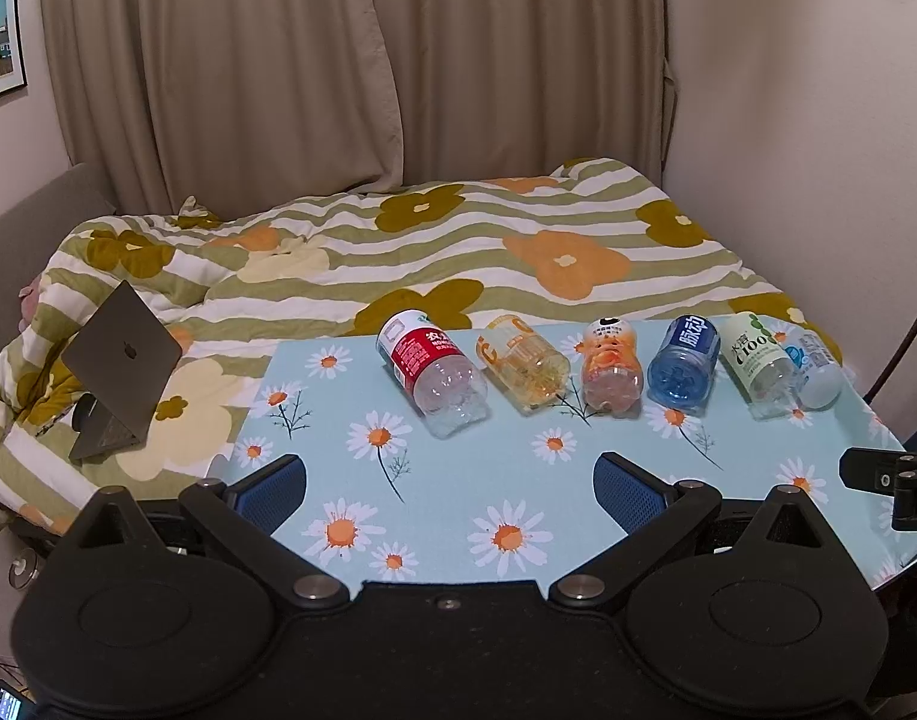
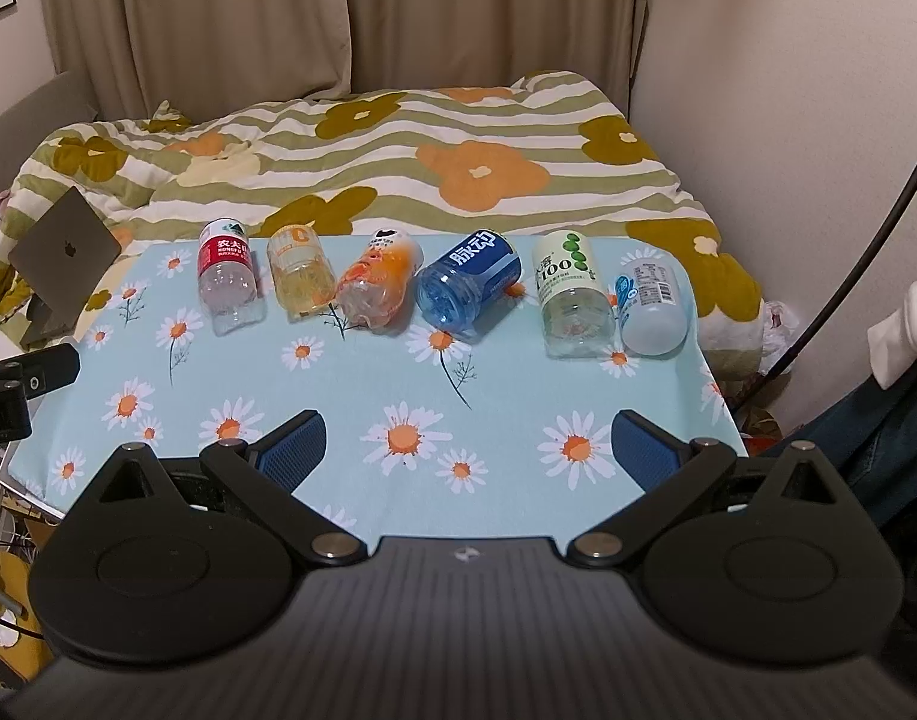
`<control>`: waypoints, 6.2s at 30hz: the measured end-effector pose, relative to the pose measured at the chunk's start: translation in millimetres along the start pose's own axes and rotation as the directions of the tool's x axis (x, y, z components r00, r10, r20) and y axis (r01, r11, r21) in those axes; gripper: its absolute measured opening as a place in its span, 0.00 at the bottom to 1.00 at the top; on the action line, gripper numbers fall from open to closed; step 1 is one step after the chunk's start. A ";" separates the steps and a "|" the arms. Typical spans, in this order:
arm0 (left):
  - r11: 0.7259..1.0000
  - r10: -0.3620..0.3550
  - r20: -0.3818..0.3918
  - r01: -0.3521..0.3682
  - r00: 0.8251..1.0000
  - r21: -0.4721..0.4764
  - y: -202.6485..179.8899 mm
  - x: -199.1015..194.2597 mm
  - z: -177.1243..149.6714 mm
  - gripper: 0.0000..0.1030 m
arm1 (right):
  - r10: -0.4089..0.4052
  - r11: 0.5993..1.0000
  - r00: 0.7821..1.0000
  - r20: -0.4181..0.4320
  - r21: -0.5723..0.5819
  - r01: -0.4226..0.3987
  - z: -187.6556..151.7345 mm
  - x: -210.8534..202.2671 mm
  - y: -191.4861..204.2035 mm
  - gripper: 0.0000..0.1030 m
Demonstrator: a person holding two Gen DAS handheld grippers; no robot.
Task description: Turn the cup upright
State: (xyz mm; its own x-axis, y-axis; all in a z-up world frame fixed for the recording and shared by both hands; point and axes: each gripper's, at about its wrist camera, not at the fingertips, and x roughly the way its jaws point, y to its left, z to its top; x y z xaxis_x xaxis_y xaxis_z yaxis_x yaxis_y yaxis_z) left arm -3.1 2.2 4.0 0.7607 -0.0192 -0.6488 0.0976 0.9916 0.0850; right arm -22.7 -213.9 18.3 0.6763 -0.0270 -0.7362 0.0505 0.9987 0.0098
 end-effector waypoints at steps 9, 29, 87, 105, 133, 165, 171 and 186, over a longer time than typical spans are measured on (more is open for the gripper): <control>1.000 -0.003 0.000 0.003 1.000 0.002 1.3 0.9 4.6 1.00 | 0.003 1.000 1.000 -0.002 0.001 -0.003 1.3 0.8 -1.3 1.00; 0.995 0.037 -0.136 -0.049 0.990 -0.085 -55.3 56.1 19.3 1.00 | -0.004 1.000 0.998 -0.063 0.024 0.006 39.1 76.5 -98.5 1.00; 0.996 0.027 -0.201 -0.042 0.979 -0.073 -43.5 91.1 11.7 1.00 | 0.101 0.995 0.987 -0.121 -0.014 -0.104 52.9 130.1 -72.2 0.74; 0.993 0.027 -0.194 -0.049 0.981 -0.108 49.4 77.8 -32.8 1.00 | 0.161 0.987 0.968 -0.195 0.016 -0.161 -14.6 148.0 75.1 0.74; 0.999 0.005 -0.137 -0.012 0.991 -0.053 34.3 60.7 -4.4 1.00 | 0.157 0.987 0.980 -0.118 0.063 -0.150 2.1 103.6 51.6 1.00; 0.993 -0.118 -0.689 0.079 0.715 -0.088 -107.7 225.9 36.9 0.82 | 0.205 0.976 0.951 -0.230 0.118 -0.182 -26.0 142.0 -114.3 1.00; 0.993 -0.119 -0.712 0.071 0.692 -0.097 -108.0 229.8 31.9 0.64 | 0.216 0.973 0.950 -0.225 0.133 -0.189 -20.3 146.8 -119.1 1.00; 0.981 -0.185 -0.401 0.144 0.897 -0.130 -100.3 155.2 42.6 0.59 | 0.238 0.967 0.953 -0.189 0.137 -0.214 -3.7 133.2 -109.3 1.00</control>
State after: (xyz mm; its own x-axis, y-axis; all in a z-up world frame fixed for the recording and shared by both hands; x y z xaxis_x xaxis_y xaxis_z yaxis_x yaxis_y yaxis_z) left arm 132.5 -105.7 -73.0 0.4071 -0.1491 -0.9011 0.1216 0.9866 -0.1084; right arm 59.2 -326.5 -83.3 0.5173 0.2201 -0.8270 0.0043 0.9657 0.2597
